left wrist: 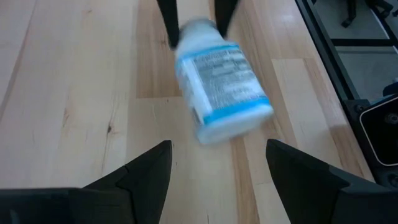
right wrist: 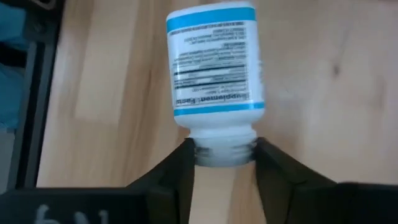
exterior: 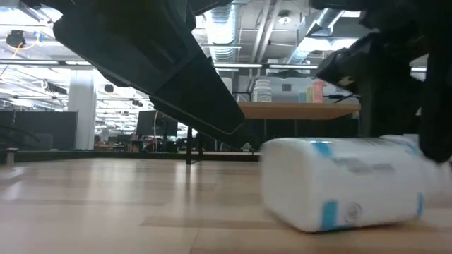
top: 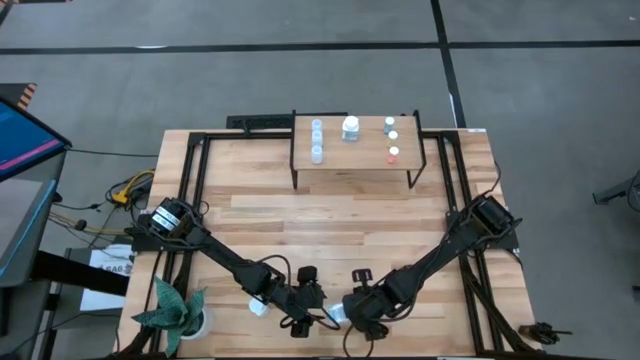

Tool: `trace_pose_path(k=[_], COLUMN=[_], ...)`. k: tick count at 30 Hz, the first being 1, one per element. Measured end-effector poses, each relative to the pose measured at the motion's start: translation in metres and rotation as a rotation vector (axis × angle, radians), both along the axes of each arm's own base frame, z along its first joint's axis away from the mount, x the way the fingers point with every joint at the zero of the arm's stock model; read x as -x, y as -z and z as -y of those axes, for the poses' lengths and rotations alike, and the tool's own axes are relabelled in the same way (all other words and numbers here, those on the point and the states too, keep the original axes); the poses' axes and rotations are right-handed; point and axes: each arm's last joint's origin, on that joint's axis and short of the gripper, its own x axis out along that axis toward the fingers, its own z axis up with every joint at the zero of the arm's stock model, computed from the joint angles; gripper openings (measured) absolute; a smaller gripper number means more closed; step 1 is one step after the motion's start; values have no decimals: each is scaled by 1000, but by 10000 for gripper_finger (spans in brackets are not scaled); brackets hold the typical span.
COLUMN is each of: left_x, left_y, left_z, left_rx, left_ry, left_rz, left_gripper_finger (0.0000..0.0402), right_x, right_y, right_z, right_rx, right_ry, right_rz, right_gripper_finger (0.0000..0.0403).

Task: Pick and place medicine bottles onto shelf by color
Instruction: Put the right white big pill bottle on the shelf

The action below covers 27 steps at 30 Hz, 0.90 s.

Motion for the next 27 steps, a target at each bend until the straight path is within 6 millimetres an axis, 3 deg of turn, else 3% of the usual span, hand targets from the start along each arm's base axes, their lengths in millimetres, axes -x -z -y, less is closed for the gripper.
trace_pose_path(k=[8, 17, 22, 27], left_x=[0, 0, 0, 0], left_y=[0, 0, 0, 0], left_z=[0, 0, 0, 0], left_rx=[-16, -13, -13, -13], left_ry=[17, 24, 24, 24], left_rz=[3, 1, 1, 1], left_gripper_finger=[247, 247, 247, 247], right_x=[13, 9, 15, 18], right_y=[-36, -57, -57, -48], right_z=[8, 5, 2, 3], right_rx=[96, 67, 77, 81], right_ry=[65, 54, 70, 99], right_rz=[-209, -211, -240, -261], right_gripper_finger=[138, 119, 154, 220])
